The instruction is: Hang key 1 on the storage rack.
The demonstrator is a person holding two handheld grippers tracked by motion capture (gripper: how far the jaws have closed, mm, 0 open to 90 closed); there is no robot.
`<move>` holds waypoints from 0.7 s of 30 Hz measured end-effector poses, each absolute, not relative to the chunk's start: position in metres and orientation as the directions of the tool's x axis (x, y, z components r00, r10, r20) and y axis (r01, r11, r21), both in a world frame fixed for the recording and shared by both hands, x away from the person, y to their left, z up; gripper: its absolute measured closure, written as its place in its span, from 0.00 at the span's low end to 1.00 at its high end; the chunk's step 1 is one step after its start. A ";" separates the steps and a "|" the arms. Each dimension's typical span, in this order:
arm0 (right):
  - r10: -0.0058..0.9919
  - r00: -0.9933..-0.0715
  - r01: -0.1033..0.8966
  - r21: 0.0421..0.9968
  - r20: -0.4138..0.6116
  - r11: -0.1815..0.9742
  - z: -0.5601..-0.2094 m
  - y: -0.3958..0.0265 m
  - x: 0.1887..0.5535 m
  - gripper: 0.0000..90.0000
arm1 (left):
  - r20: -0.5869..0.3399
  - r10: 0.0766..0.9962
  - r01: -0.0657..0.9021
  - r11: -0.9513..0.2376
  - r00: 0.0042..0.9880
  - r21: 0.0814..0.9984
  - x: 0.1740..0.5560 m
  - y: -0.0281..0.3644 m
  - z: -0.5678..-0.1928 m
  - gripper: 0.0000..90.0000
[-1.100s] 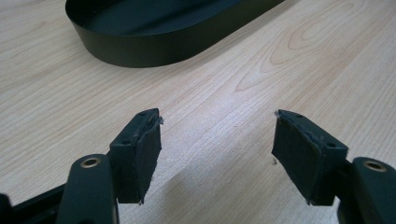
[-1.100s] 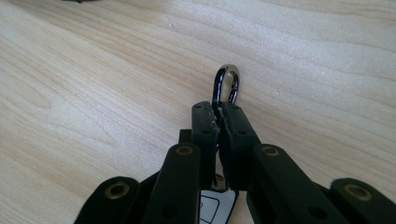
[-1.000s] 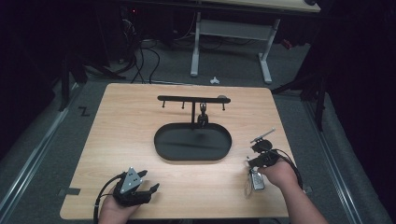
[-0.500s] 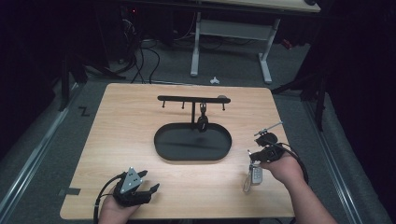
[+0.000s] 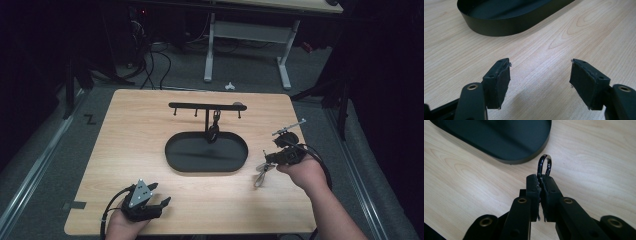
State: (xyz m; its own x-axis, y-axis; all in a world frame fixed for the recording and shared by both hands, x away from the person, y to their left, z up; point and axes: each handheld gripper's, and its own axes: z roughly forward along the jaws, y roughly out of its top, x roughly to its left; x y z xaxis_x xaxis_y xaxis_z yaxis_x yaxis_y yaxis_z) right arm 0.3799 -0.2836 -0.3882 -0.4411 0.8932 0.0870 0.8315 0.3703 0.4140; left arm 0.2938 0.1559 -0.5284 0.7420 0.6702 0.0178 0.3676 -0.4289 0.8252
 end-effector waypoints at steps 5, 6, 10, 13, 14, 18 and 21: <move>0.886 -0.457 0.814 0.436 0.072 0.384 -0.378 -0.277 0.384 0.95 | 0.018 0.670 0.368 -0.429 0.742 0.825 0.294 0.156 -0.528 0.37; 0.886 -0.458 0.813 0.436 0.071 0.385 -0.375 -0.275 0.385 0.95 | 0.018 0.670 0.367 -0.429 0.742 0.825 0.294 0.156 -0.529 0.37; 0.883 -0.466 0.804 0.446 0.059 0.394 -0.368 -0.270 0.388 0.95 | 0.019 0.670 0.367 -0.430 0.742 0.824 0.294 0.157 -0.528 0.37; 0.882 -0.468 0.798 0.453 0.052 0.397 -0.362 -0.267 0.391 0.95 | 0.014 0.670 0.372 -0.430 0.742 0.823 0.294 0.157 -0.528 0.37; 0.881 -0.470 0.796 0.456 0.052 0.398 -0.360 -0.266 0.392 0.95 | 0.016 0.671 0.371 -0.430 0.742 0.823 0.294 0.157 -0.528 0.37; 0.877 -0.478 0.786 0.468 0.044 0.405 -0.354 -0.260 0.396 0.95 | 0.016 0.671 0.370 -0.428 0.741 0.824 0.294 0.157 -0.528 0.37; 0.876 -0.480 0.783 0.471 0.040 0.407 -0.351 -0.257 0.398 0.95 | 0.018 0.668 0.371 -0.435 0.744 0.820 0.294 0.158 -0.528 0.37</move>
